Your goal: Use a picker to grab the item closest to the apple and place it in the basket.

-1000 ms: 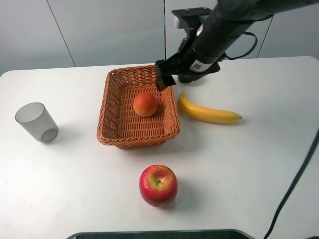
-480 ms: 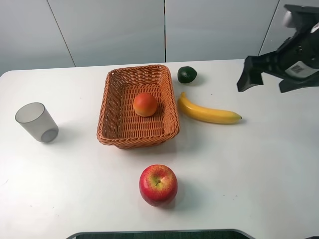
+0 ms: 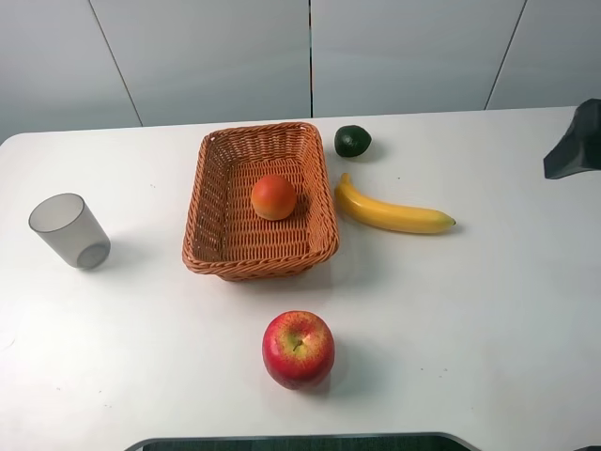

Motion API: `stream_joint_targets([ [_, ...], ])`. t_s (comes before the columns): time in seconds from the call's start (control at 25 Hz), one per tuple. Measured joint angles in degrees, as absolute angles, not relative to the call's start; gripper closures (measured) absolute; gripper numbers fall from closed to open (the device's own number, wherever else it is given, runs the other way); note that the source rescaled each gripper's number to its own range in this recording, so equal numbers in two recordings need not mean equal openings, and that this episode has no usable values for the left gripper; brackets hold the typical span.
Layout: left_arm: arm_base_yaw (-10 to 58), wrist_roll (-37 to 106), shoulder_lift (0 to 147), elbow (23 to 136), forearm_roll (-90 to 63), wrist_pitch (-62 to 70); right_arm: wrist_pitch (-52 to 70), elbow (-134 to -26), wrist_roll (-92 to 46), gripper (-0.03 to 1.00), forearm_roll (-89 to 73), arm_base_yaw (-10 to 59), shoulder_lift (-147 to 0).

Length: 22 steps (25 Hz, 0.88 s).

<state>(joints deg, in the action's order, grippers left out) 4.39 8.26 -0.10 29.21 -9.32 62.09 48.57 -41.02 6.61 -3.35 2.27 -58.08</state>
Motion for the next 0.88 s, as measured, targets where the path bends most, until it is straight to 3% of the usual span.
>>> stream_joint_targets([
  [0.88,4.39,8.38,-0.1,29.21,-9.32,62.09,61.53,-33.68,6.46,-0.03,-2.09,2.27,-8.66],
])
